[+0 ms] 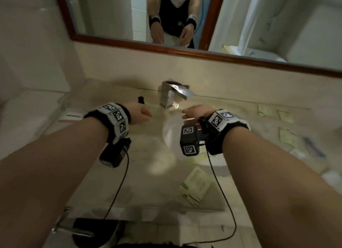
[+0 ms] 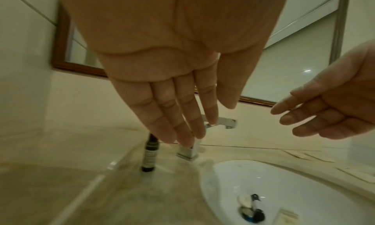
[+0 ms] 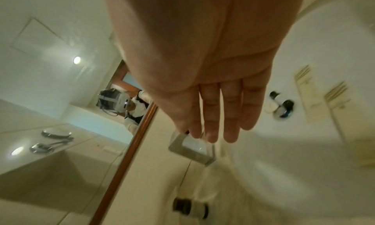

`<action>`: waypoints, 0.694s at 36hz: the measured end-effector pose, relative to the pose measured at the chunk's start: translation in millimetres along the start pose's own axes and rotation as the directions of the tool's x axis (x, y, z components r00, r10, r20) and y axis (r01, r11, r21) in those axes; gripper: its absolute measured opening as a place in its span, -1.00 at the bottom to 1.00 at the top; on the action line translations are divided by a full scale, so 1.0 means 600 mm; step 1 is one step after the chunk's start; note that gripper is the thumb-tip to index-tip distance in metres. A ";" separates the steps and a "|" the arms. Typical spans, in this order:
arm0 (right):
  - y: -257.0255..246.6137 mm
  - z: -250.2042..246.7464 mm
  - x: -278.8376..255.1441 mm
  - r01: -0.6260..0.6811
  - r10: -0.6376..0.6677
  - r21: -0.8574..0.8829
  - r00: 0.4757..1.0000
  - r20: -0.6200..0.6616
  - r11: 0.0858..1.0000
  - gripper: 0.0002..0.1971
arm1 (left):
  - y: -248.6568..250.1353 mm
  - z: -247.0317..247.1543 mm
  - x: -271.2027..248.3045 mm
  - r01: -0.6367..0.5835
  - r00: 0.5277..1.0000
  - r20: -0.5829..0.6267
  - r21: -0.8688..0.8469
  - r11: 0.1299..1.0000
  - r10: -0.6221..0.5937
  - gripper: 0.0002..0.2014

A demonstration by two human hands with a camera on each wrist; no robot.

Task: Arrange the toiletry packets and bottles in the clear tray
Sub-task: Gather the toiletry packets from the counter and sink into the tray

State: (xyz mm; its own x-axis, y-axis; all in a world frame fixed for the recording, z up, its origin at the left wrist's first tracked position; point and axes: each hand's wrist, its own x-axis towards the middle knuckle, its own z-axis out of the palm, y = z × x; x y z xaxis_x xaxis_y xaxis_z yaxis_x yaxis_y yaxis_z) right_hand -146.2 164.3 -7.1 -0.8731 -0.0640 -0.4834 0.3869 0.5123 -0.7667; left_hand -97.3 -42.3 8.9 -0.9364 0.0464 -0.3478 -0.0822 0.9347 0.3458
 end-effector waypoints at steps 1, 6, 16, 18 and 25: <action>0.020 -0.016 -0.004 -0.021 0.021 0.027 1.000 -0.020 0.999 -0.86 | 0.020 0.013 -0.002 -0.011 1.000 0.019 -0.020 1.000 0.011 -0.65; 0.121 -0.070 -0.024 -0.058 0.056 -0.101 0.998 -0.015 0.993 -0.60 | 0.100 0.079 -0.013 -0.041 0.996 0.081 -0.019 0.999 0.042 -0.65; 0.244 -0.040 -0.076 -0.005 0.110 -0.585 0.984 0.144 0.811 -0.49 | 0.161 0.215 -0.028 0.042 0.968 0.241 0.095 0.995 -0.063 -0.60; 0.256 -0.023 -0.077 -0.004 0.139 -0.581 0.972 0.188 0.814 -0.46 | 0.157 0.235 -0.033 0.077 0.964 0.248 0.073 0.994 -0.093 -0.61; 0.295 0.015 -0.073 -0.009 0.044 -0.506 0.997 0.059 0.862 -0.46 | 0.125 0.282 -0.057 0.235 0.964 0.171 -0.181 0.955 -0.204 -0.64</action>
State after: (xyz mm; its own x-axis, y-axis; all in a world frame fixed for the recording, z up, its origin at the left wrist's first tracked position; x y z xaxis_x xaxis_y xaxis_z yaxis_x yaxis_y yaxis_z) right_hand -36.8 249.8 -125.5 -0.8360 -0.0915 -0.5410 0.1909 0.8759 -0.4431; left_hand -13.9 86.0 -100.6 -0.8273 -0.0860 -0.5552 -0.3602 0.8396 0.4067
